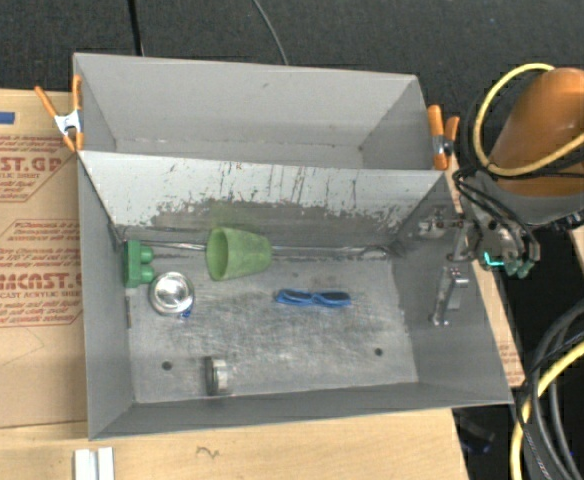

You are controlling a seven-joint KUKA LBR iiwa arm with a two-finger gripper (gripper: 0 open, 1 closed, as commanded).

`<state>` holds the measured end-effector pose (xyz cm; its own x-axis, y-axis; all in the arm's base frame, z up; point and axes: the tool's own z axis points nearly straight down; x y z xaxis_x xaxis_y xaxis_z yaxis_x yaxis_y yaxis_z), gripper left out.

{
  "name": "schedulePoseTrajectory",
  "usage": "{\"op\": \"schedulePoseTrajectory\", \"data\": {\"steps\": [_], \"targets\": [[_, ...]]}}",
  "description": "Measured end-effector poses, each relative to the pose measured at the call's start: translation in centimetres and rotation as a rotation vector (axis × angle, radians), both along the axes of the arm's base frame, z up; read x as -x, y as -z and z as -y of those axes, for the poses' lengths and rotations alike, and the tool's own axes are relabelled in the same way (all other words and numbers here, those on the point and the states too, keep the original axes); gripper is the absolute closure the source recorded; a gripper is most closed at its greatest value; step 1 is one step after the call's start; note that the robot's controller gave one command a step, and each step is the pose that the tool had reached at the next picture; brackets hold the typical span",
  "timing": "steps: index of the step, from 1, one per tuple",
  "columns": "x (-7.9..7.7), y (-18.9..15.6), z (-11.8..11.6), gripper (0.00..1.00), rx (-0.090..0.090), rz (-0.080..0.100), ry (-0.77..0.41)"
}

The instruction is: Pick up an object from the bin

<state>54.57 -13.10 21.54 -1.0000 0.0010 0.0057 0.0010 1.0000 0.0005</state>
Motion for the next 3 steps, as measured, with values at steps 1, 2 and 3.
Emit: {"op": "schedulePoseTrajectory", "data": {"steps": [1, 2, 3], "targets": [[-4.7, 14.3, -4.9, 0.0, -0.002, 0.008, -0.059], [-1.1, 14.3, -7.6, 0.0, 0.002, 0.018, -0.082], [-1.2, 14.3, -7.6, 1.0, 0.001, 0.017, -0.082]]}}
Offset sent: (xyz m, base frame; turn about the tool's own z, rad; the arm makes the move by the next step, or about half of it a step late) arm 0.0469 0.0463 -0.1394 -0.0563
